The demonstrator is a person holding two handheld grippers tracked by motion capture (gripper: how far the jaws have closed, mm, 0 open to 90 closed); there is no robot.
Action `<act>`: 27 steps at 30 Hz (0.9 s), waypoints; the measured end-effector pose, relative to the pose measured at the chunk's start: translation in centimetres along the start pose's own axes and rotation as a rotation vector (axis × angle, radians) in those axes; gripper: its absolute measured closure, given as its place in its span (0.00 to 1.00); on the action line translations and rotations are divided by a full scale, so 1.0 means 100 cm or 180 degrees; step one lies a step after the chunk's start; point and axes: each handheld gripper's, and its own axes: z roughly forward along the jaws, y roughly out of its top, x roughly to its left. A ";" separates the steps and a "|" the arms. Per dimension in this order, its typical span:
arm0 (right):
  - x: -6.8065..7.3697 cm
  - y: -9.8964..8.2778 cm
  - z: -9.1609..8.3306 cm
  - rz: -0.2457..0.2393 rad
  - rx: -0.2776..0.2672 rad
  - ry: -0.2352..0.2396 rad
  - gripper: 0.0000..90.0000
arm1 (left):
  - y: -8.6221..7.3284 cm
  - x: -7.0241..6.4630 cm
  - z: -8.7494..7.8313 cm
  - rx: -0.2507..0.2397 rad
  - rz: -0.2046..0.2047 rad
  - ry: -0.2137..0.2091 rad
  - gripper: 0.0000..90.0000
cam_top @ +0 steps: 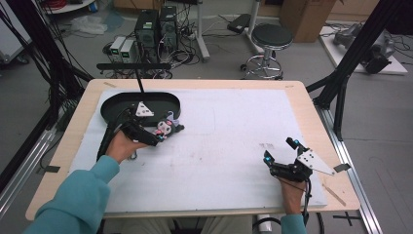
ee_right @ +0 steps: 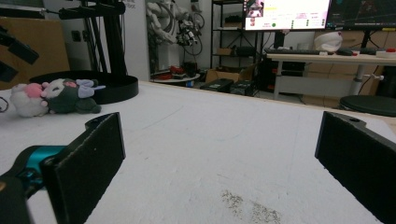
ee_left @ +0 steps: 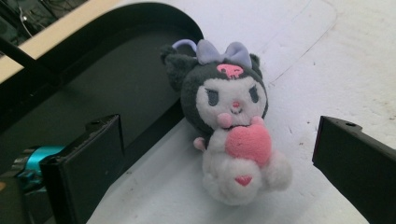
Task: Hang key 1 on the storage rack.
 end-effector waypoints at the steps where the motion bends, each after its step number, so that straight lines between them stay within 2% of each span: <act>1: 0.000 0.000 0.000 -0.0001 0.0002 0.0002 0.01 | 0.000 0.000 0.002 0.0051 0.0019 0.0000 0.03; 8: 0.000 0.000 0.000 0.0017 0.0010 0.0005 0.01 | -0.002 -0.002 0.016 0.0299 0.0017 -0.0008 0.03; 16: 0.000 0.000 0.000 0.0019 0.0007 -0.0001 0.01 | -0.002 -0.008 0.023 0.0433 0.0048 -0.0032 0.03; 22: 0.000 0.000 0.000 0.0009 0.0007 0.0002 0.01 | -0.004 -0.009 0.031 0.0622 0.0015 -0.0038 0.03; 23: 0.000 0.000 0.000 0.0009 0.0007 0.0002 0.01 | -0.004 -0.009 0.031 0.0622 0.0015 -0.0038 0.06; 25: 0.000 0.000 0.000 0.0013 0.0008 -0.0001 0.01 | -0.004 -0.009 0.032 0.0627 0.0003 -0.0053 0.19; 27: 0.000 0.000 0.000 0.0011 0.0007 -0.0002 0.01 | -0.004 -0.010 0.033 0.0636 -0.0008 -0.0067 0.21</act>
